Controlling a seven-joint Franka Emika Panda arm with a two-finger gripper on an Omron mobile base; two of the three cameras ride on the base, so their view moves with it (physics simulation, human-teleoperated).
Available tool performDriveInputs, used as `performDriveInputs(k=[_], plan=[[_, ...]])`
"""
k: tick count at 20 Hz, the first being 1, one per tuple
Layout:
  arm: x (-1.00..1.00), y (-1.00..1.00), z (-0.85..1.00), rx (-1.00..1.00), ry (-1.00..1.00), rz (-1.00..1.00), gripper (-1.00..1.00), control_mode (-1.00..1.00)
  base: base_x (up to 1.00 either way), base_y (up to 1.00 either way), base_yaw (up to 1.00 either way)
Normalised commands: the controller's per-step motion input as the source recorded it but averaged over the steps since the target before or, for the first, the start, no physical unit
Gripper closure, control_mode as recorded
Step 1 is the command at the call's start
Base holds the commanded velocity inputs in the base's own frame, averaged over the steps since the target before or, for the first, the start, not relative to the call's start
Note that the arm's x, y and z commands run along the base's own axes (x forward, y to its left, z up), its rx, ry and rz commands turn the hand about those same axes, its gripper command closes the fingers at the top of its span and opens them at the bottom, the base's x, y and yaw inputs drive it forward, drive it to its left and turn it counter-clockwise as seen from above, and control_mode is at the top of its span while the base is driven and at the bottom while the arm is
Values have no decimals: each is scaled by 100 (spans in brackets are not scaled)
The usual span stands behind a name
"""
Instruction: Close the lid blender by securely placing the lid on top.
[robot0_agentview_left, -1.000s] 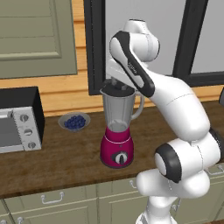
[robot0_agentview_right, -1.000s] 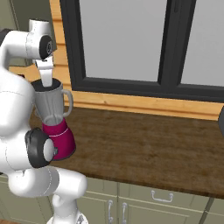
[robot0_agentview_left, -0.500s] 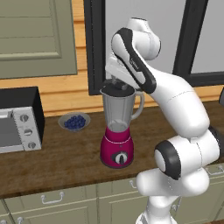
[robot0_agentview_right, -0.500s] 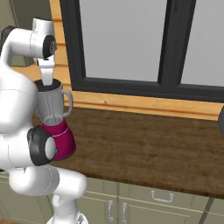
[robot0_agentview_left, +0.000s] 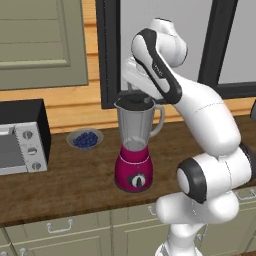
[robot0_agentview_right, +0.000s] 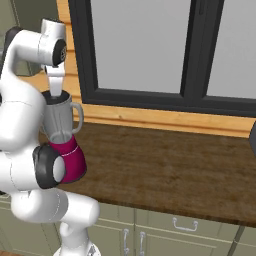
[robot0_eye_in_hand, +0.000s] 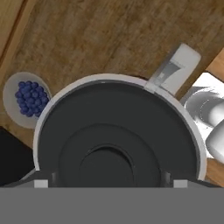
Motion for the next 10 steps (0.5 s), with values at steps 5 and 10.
performDriveInputs(k=[5,10], plan=[[-19,-38,0,11,-9,0,-100,-100,0,0,0],[-30,-62,5,16,-13,0,-100,-100,0,0,0]])
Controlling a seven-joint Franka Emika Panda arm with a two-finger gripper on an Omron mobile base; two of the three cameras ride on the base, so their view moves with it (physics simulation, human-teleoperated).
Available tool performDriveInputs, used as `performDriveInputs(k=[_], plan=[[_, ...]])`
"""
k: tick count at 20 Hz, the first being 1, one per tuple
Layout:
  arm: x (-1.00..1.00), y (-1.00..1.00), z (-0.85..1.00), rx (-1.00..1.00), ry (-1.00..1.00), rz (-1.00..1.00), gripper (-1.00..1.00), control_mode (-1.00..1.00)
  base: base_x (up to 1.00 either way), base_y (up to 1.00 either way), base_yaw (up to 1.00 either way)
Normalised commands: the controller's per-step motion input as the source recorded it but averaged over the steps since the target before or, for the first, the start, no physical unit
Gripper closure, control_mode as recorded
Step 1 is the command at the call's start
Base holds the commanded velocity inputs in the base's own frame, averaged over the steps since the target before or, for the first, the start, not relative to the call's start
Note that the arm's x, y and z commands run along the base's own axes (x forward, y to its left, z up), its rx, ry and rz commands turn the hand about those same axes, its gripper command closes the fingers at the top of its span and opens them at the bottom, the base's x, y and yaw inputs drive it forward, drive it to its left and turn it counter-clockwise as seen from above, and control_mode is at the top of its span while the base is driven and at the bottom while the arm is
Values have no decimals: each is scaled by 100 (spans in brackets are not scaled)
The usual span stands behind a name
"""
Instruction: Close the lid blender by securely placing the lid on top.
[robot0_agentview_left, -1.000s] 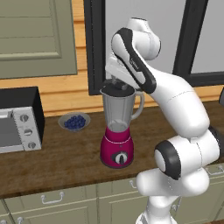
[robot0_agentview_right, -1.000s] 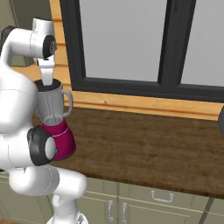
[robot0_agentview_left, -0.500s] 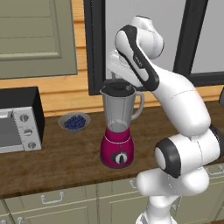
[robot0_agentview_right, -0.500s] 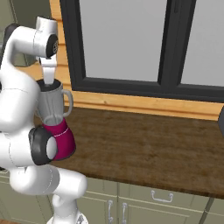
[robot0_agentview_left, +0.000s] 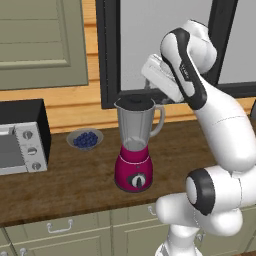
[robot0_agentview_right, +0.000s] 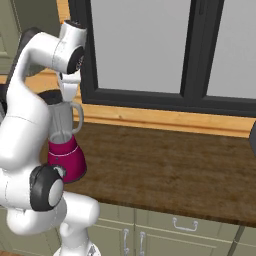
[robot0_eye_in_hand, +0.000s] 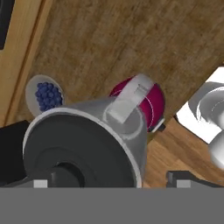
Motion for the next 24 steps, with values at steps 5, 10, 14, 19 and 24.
performDriveInputs(k=[5,10,14,19,24], plan=[[-35,-63,3,17,-13,0,-100,-100,0,0,0],[-32,-57,0,14,-10,0,-100,-100,0,0,0],[-26,-53,-5,7,-3,-1,-100,-100,0,0,0],[-2,-24,-9,0,0,0,-100,-100,0,0,0],[0,-8,-11,-5,0,0,-100,-100,0,0,0]])
